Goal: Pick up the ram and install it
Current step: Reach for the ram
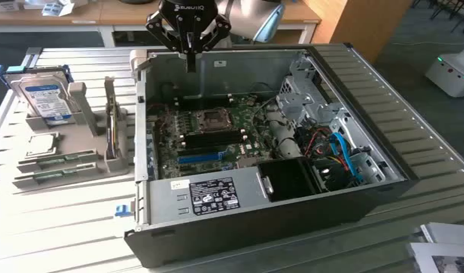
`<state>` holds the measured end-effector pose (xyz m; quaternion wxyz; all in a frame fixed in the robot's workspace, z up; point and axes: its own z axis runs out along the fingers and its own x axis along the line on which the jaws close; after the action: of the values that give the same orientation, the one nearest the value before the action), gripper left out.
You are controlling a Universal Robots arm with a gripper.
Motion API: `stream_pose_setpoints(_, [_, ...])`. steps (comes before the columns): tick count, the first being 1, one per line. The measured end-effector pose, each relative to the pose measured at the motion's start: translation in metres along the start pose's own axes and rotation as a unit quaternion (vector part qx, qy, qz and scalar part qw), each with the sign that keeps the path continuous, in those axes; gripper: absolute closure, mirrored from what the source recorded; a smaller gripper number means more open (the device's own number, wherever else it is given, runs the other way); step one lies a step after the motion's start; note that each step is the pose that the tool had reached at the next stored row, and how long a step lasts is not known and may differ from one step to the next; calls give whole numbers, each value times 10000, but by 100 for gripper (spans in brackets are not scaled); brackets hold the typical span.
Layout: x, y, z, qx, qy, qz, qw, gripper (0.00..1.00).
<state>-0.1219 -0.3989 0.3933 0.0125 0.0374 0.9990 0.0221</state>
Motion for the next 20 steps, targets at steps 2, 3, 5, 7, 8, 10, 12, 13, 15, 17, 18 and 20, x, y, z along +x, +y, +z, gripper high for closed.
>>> stream_pose_setpoints(2, [0, 0, 0, 0, 0, 0, 10000, 90])
stream_pose_setpoints(3, [0, 0, 0, 0, 0, 0, 10000, 90])
stream_pose_setpoints(5, [0, 0, 0, 0, 0, 0, 10000, 90])
stream_pose_setpoints(7, [0, 0, 0, 0, 0, -1, 10000, 90])
stream_pose_setpoints(8, [1, 0, 0, 0, 0, -1, 10000, 90])
stream_pose_setpoints(10, [5, 0, 0, 0, 0, 1, 10000, 90])
stream_pose_setpoints(12, [15, -1, 0, 0, 0, 0, 10000, 90])
stream_pose_setpoints(13, [20, -1, 0, 0, 0, 0, 10000, 90])
stream_pose_setpoints(15, [31, -2, -1, 0, 0, 0, 10000, 90])
stream_pose_setpoints(17, [43, -3, -1, 0, 0, 0, 10000, 90])
stream_pose_setpoints(18, [50, -4, -1, 0, 0, 0, 10000, 90])
stream_pose_setpoints(20, [69, -5, -2, 0, 0, 0, 10000, 90])
